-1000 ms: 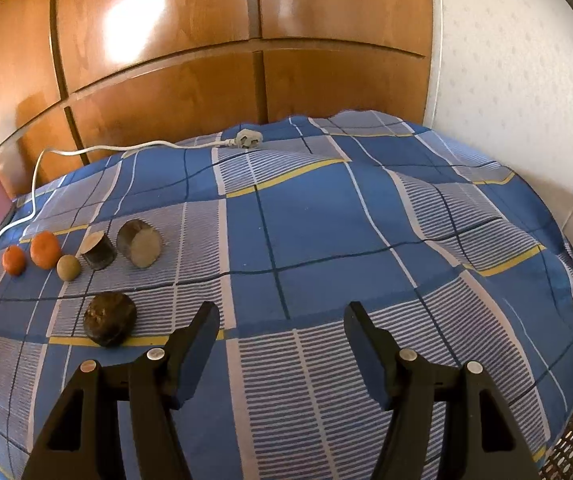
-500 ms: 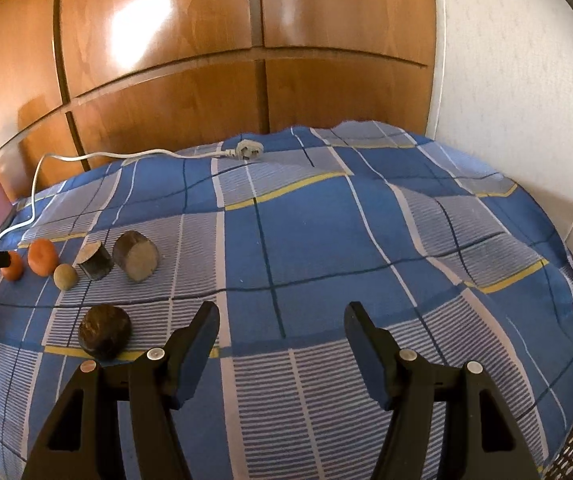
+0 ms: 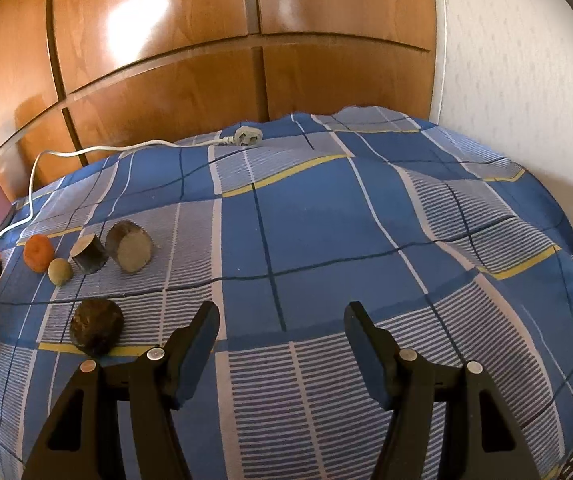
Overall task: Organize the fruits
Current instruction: 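Hold the orange in the left tool while the right tool grasps the dark square slice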
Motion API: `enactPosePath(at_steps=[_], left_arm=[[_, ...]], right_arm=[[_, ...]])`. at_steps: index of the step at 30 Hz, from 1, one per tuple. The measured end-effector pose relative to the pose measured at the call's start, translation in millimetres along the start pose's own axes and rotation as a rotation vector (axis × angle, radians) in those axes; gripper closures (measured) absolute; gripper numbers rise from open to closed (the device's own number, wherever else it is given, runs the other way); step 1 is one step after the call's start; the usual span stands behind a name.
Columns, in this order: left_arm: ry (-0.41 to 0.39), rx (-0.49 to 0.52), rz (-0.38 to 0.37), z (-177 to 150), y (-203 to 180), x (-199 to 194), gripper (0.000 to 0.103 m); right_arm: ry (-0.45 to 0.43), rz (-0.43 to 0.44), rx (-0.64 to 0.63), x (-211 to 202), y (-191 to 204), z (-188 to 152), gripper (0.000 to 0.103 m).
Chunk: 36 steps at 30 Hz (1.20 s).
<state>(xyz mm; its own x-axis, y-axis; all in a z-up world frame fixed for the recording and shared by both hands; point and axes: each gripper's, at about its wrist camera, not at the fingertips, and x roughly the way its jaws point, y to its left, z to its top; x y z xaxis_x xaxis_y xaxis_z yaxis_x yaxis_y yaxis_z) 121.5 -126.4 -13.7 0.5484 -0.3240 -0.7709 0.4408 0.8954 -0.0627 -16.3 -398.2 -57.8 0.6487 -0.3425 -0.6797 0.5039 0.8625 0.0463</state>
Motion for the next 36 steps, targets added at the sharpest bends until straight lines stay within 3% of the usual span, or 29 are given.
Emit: enactPosePath(at_steps=[8, 9, 17, 28, 30, 32, 36], left_arm=[[0.000, 0.012, -0.023, -66, -33, -7, 0.063], [-0.031, 0.015, -0.023, -70, -35, -8, 0.063], [-0.056, 0.040, -0.008, -78, -38, 0, 0.061], [-0.093, 0.077, 0.010, -83, -40, -1, 0.061], [-0.100, 0.080, 0.011, -84, -40, -1, 0.061], [-0.103, 0.083, 0.012, -84, -40, -1, 0.061], [-0.110, 0.087, 0.012, -85, -41, -1, 0.061]], right_arm=[[0.043, 0.023, 0.003, 7, 0, -6, 0.037], [0.047, 0.023, 0.002, 8, 0, -6, 0.037], [0.070, -0.002, -0.052, 12, 9, -8, 0.030], [0.089, -0.030, -0.076, 13, 13, -7, 0.030], [0.127, -0.033, -0.082, 12, 15, -2, 0.030], [0.151, 0.003, -0.086, 9, 19, 4, 0.036], [0.113, 0.108, -0.182, -5, 42, 25, 0.037]])
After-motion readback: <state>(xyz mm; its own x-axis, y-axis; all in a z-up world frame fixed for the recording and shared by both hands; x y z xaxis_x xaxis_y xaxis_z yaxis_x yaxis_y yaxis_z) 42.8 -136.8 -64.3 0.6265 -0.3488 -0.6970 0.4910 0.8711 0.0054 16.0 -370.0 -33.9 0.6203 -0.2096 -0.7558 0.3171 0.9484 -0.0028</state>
